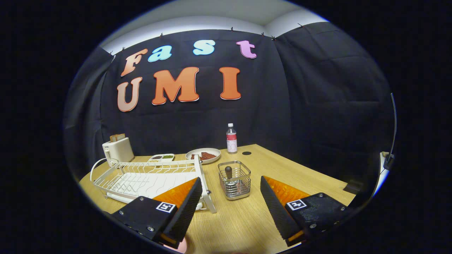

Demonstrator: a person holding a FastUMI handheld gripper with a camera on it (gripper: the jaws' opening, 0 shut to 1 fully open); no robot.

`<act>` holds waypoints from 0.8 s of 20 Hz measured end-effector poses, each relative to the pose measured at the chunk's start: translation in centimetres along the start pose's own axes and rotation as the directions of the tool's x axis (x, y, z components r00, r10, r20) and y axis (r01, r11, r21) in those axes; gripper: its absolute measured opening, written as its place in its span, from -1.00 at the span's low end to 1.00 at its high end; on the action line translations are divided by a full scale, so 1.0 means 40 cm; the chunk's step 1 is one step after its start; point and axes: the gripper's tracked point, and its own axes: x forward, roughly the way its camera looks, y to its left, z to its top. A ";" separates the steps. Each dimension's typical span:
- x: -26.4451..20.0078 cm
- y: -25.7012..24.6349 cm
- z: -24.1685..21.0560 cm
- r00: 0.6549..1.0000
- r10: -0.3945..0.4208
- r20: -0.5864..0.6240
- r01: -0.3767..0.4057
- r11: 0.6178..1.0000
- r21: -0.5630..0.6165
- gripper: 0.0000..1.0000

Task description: Take the plate from the dish rack, then take the spoon from the basket and place it into the plate.

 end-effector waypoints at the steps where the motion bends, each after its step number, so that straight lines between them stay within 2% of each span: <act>1: 0.021 -0.002 0.001 1.000 -0.012 0.012 0.012 1.000 -0.007 0.97; 6: 0.121 -0.004 -0.016 0.997 -0.058 0.056 0.060 0.998 -0.031 0.96; 8: 0.153 0.013 -0.031 0.998 -0.046 0.046 0.047 0.999 -0.024 0.86; 10: 0.179 0.020 -0.046 0.999 -0.039 0.030 0.040 0.999 -0.032 0.67; 14: 0.224 0.021 -0.080 0.999 -0.053 -0.014 0.052 0.998 -0.045 0.05; 16: 0.234 0.023 -0.093 0.998 -0.055 -0.039 0.054 0.998 -0.030 -0.48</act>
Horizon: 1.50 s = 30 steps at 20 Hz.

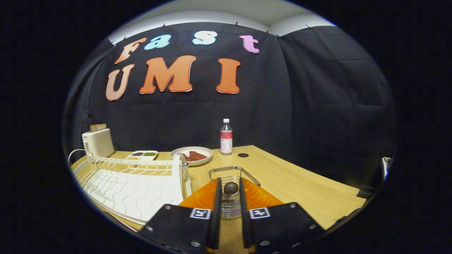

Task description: Take the plate from the dish rack, then take the spoon from the basket and place it into the plate.

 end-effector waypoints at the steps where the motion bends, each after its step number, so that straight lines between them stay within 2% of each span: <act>1: -0.010 -0.003 0.003 1.000 0.000 0.014 0.000 1.000 -0.004 -0.80; 3: -0.006 0.006 0.008 1.000 0.006 0.016 -0.007 1.000 0.011 -0.90; 8: -0.032 0.007 0.071 0.997 0.016 0.070 -0.018 1.000 0.016 -0.91; 19: -0.208 0.003 0.205 0.988 0.049 0.150 -0.049 0.999 -0.002 -0.91; 24: -0.327 0.030 0.192 0.984 0.108 0.141 -0.107 0.994 -0.011 -0.91; 30: -0.458 0.111 0.125 0.973 0.202 0.108 -0.200 0.979 -0.035 -0.91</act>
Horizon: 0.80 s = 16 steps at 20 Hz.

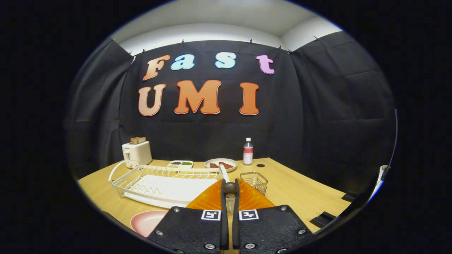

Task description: Take the plate from the dish rack, then take the spoon from the basket and place it into the plate.

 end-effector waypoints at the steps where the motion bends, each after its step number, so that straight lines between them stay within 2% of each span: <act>1: -0.020 0.023 -0.012 1.000 0.026 -0.005 -0.026 1.000 0.006 -0.91; 5: -0.068 0.117 -0.070 0.990 0.132 -0.045 -0.132 0.991 0.005 -0.91; 10: -0.110 0.230 -0.131 0.961 0.264 -0.084 -0.262 0.964 0.038 -0.91; 16: -0.118 0.296 -0.179 0.934 0.344 -0.092 -0.342 0.939 0.046 -0.91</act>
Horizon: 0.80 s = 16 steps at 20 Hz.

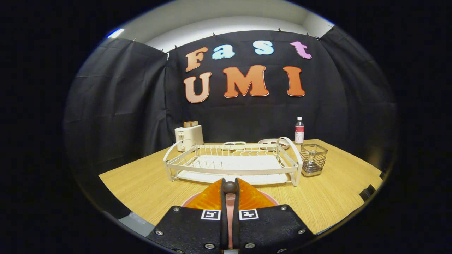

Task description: Take the plate from the dish rack, then take the spoon from the basket and place it into the plate.

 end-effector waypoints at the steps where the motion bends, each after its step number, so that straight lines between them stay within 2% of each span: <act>1: 0.004 0.000 -0.016 1.000 0.004 -0.012 -0.004 1.000 0.002 -0.91; 5: 0.004 -0.004 -0.022 1.000 0.001 0.000 -0.001 1.000 0.000 -0.88; 8: 0.012 -0.041 -0.088 0.996 -0.049 -0.081 0.048 0.999 -0.004 -0.66; 10: 0.010 -0.056 -0.119 0.989 -0.072 -0.133 0.076 0.997 0.025 -0.08; 12: 0.007 -0.074 -0.129 0.984 -0.093 -0.152 0.100 0.994 0.038 0.83; 13: 0.008 -0.079 -0.129 0.984 -0.098 -0.151 0.105 0.994 0.039 0.95; 16: 0.003 -0.084 -0.112 0.986 -0.094 -0.137 0.100 0.994 0.038 0.96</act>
